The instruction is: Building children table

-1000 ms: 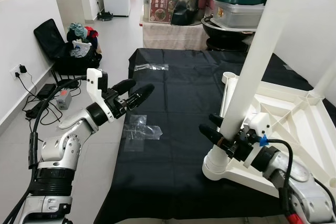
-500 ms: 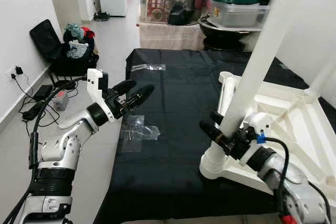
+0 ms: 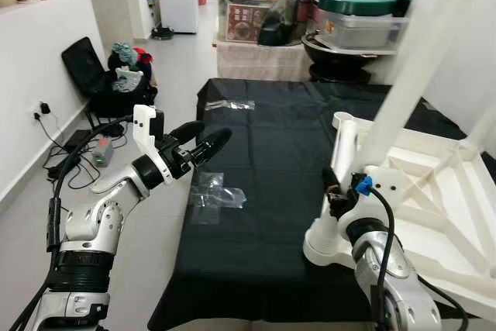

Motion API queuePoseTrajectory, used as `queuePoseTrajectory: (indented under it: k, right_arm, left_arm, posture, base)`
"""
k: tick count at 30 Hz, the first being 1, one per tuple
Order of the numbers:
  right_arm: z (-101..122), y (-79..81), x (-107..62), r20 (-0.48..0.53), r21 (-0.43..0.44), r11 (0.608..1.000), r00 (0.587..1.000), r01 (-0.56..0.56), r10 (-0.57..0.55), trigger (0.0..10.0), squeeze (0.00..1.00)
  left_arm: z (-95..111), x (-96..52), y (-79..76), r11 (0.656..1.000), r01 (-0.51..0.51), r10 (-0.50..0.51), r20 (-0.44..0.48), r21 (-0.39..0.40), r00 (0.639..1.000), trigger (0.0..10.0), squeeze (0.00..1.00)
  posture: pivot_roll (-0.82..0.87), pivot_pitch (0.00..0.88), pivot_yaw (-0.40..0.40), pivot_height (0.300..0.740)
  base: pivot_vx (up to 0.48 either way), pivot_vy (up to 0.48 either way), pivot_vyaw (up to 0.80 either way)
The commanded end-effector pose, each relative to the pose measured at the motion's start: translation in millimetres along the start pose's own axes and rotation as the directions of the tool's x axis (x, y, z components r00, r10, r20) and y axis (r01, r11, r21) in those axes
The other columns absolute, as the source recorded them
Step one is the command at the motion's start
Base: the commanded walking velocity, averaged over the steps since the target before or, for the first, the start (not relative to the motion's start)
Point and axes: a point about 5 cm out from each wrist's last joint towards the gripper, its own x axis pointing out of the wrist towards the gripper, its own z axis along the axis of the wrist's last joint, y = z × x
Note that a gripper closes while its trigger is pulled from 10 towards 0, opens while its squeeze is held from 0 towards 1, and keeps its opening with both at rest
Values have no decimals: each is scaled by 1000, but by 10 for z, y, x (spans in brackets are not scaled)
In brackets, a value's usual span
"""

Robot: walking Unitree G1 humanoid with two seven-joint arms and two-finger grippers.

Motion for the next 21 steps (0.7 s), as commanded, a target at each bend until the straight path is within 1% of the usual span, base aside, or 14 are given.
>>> queuePoseTrajectory:
  k: [1, 3, 4, 5, 9, 10, 11, 12, 17, 18, 19, 20, 21]
  right_arm:
    - [-317, -312, -39, -154, -100, 977, 967, 189, -203, 0, 0]
    - [-283, -330, -54, -138, -108, 960, 953, 257, -271, 0, 0]
    - [-235, -356, -55, -124, -101, 943, 937, 316, -327, 0, 0]
    - [-208, -367, -50, -114, -93, 937, 931, 337, -347, 0, 0]
    - [-184, -347, -25, -110, -68, 940, 933, 336, -341, 0, 0]
    - [-177, -323, -19, -109, -60, 942, 935, 332, -336, 5216, 0]
    - [-177, -323, -19, -109, -60, 942, 935, 332, -336, 5216, 0]
    - [-174, -298, -17, -110, -50, 945, 939, 323, -327, 10000, 0]
    - [-187, -264, -36, -124, -58, 943, 935, 328, -333, 10000, 0]
    - [-164, -262, -39, -111, -59, 942, 935, 331, -336, 10000, 314]
    - [-133, -256, -38, -94, -61, 942, 938, 330, -334, 10000, 718]
    - [-133, -256, -38, -94, -61, 942, 938, 330, -334, 10000, 718]
    - [-74, -254, -34, -62, -68, 943, 942, 326, -330, 10000, 690]
  left_arm:
    - [-36, -10, 8, 1000, -15, 15, -10, 1, 1000, 10000, 0]
    - [-44, -11, 9, 1000, -22, 22, -9, 0, 1000, 10000, 0]
    - [-48, -16, 12, 1000, -28, 28, -9, 0, 1000, 10000, 0]
    - [-48, -19, 14, 1000, -30, 30, -9, 0, 999, 10000, 0]
    - [-49, -31, 22, 999, -35, 35, -9, 0, 999, 10000, 0]
    - [-50, -36, 25, 999, -38, 38, -9, 0, 999, 10000, 0]
    - [-50, -36, 25, 999, -38, 38, -9, 0, 999, 10000, 0]
    - [-54, -41, 28, 999, -40, 40, -10, -1, 999, 10000, 0]
    - [-58, -50, 36, 999, -43, 43, -11, -2, 999, 10000, 0]
    - [-58, -51, 41, 999, -43, 43, -12, -2, 999, 10000, 0]
    - [-56, -52, 46, 999, -44, 44, -13, -1, 999, 10000, 0]
    - [-56, -52, 46, 999, -44, 44, -13, -1, 999, 10000, 0]
    - [-55, -50, 50, 999, -43, 43, -14, 0, 999, 10000, 0]
  posture:
    - [23, 0, -40, 740]
    - [24, 0, -43, 740]
    - [26, 0, -46, 740]
    - [27, 0, -48, 740]
    - [28, 0, -50, 740]
    - [28, 0, -51, 740]
    - [28, 0, -51, 740]
    - [29, 0, -52, 740]
    - [28, 0, -51, 740]
    - [26, 0, -49, 740]
    - [24, 0, -47, 740]
    - [24, 0, -47, 740]
    - [22, 0, -45, 740]
  base:
    - [0, 0, 0]
    - [0, 0, 0]
    - [0, 0, 0]
    - [0, 0, 0]
    - [0, 0, 0]
    - [0, 0, 0]
    - [0, 0, 0]
    - [0, 0, 0]
    - [0, 0, 0]
    - [0, 0, 0]
    - [0, 0, 0]
    - [0, 0, 0]
    - [0, 0, 0]
